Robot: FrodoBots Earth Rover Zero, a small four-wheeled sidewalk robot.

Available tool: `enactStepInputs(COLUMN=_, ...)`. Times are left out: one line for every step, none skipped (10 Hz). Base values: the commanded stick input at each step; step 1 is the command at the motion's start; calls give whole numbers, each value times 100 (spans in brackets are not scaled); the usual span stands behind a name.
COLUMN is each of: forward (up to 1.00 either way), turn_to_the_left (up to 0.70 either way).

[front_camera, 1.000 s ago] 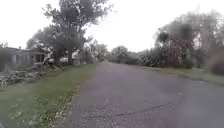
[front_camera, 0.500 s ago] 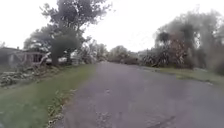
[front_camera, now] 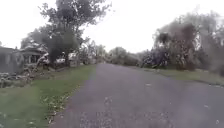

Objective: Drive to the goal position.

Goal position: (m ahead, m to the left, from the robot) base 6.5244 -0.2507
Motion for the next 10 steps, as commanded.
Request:
enactStepInputs(forward=70, turn_to_the_left=-14)
enactStepInputs(forward=70, turn_to_the_left=-14)
enactStepInputs(forward=70, turn_to_the_left=-14)
enactStepInputs(forward=70, turn_to_the_left=-14)
enactStepInputs(forward=70, turn_to_the_left=-14)
enactStepInputs(forward=70, turn_to_the_left=-14)
enactStepInputs(forward=70, turn_to_the_left=-14)
enactStepInputs(forward=70, turn_to_the_left=-14)
enactStepInputs(forward=70, turn_to_the_left=-14)
enactStepInputs(forward=70, turn_to_the_left=-14)
